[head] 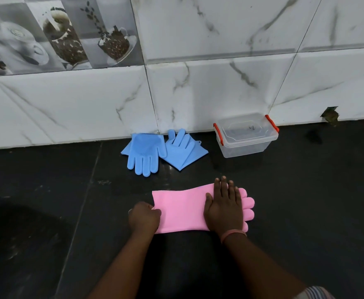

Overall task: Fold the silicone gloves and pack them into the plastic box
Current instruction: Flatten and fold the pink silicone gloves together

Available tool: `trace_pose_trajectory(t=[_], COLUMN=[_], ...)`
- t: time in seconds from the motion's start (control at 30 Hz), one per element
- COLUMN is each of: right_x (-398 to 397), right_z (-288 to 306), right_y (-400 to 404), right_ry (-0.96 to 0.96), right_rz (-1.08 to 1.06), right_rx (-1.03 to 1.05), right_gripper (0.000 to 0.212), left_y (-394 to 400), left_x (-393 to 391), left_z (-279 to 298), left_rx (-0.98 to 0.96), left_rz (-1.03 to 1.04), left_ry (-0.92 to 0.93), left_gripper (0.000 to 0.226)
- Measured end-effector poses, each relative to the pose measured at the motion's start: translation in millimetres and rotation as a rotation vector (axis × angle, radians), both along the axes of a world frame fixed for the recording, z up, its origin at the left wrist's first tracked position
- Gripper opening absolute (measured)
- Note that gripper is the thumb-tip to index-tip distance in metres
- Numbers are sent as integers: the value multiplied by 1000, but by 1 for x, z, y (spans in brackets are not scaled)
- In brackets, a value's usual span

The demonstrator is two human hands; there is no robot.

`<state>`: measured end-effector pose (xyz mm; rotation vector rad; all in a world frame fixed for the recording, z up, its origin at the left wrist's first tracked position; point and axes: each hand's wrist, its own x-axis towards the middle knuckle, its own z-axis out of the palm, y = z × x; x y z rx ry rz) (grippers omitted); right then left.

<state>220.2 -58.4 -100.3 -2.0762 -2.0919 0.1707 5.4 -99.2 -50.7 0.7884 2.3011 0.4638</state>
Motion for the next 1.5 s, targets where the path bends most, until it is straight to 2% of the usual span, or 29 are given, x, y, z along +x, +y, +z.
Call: trace_pose_trajectory(t=[0.07,0.17,0.23,0.3,0.37,0.63,0.83,0.9,0.97,1.03,1.13,1.33,1.43,1.47,1.5], right_x=[0,1,2,2,2,2,-6,-22,-43,-56,-58,-56,-52,-49,-48], right_z=[0,0,0,-1,0,-2,7,16,27,33,30,13,6,5,3], right_y=[0,-1,-1,-1,-2,0,3,-3,-13,-20,-18,-10,-9,-6,-3], right_ry=[-4,-6,-6,-3,-3,10,-78,119,528,851,1038,935,642,617,732], right_rz=[-2,4,9,10,12,21,20,86,152,127,2,-1,113,125,105], right_rx=[-2,-5,-5,-8,-8,19,11,130,179,36,-106,-111,-21,-17,-28], right_gripper=[63,64,64,64,64,64,63,57,55,58,55,57,57,55,52], left_y=[1,-4,-5,-6,-8,-15,-14,-12,-11,-11,-11,-10,-1,3,8], left_x=[-4,-15,-22,-27,-29,-26,-23,-22,-21,-20,-19,-3,17,26,36], left_z=[-1,4,9,13,15,5,8,11,13,15,18,44,66,72,77], left_rx=[48,94,56,42,54,119,163,179,189,198,222,322,352,355,349], left_rz=[107,333,398,446,519,445,453,453,448,437,436,355,184,138,103], left_ry=[-136,-495,-739,-902,-979,-836,-755,-731,-722,-713,-698,-714,-688,-673,-664], left_gripper=[14,27,34,24,15,39,38,35,34,35,34,25,19,17,15])
